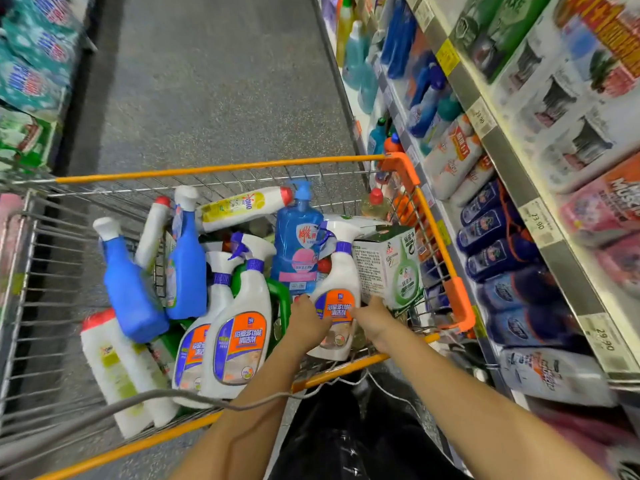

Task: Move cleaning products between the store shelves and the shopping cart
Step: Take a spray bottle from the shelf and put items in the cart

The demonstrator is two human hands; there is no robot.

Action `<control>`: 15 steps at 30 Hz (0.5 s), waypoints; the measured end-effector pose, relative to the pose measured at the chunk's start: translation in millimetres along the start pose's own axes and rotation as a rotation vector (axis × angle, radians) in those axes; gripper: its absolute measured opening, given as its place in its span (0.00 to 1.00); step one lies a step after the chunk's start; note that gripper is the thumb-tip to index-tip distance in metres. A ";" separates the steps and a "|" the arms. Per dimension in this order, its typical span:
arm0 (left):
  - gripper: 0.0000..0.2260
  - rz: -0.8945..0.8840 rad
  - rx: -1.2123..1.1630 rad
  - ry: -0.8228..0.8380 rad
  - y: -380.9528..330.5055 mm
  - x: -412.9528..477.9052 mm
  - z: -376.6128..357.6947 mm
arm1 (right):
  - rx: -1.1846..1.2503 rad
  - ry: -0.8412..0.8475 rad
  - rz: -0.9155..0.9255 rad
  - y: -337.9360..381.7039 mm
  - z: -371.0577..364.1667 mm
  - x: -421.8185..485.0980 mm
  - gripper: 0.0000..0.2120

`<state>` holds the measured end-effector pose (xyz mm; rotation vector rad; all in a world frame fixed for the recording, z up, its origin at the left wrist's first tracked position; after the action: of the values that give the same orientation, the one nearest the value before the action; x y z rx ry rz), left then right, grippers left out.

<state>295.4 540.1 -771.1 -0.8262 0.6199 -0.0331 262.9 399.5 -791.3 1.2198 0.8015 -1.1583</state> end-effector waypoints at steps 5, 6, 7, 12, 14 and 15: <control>0.31 0.084 -0.236 0.017 18.2 9.4 -16.7 | 0.004 0.072 -0.105 -7.6 -16.2 12.0 0.28; 0.32 0.085 -0.263 0.000 24.0 11.3 -19.0 | 0.007 0.074 -0.103 -7.0 -17.6 11.2 0.28; 0.32 0.077 -0.284 -0.021 27.5 12.4 -20.0 | 0.017 0.071 -0.103 -7.3 -18.1 11.0 0.27; 0.15 0.095 -0.373 -0.056 10.3 1.9 -10.1 | 0.083 0.080 -0.097 -6.7 -15.3 9.7 0.24; 0.17 0.077 -0.353 -0.095 8.7 -0.8 -8.5 | 0.062 0.073 -0.081 -4.9 -14.5 6.1 0.23; 0.19 0.068 -0.350 -0.117 8.7 -2.2 -7.4 | 0.054 0.066 -0.072 -4.1 -14.3 3.6 0.22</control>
<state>287.9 541.7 -779.9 -1.1358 0.5503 0.1893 261.5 412.7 -798.8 1.2881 0.8741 -1.2100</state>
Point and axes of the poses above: each hand's wrist, its own x-axis towards the middle knuckle, its own z-axis out of the back of the hand, y = z × x, the point moved 5 cm from there along x, towards the middle knuckle, and after that the axes turned 15 degrees about -z, right-handed, at the moved point
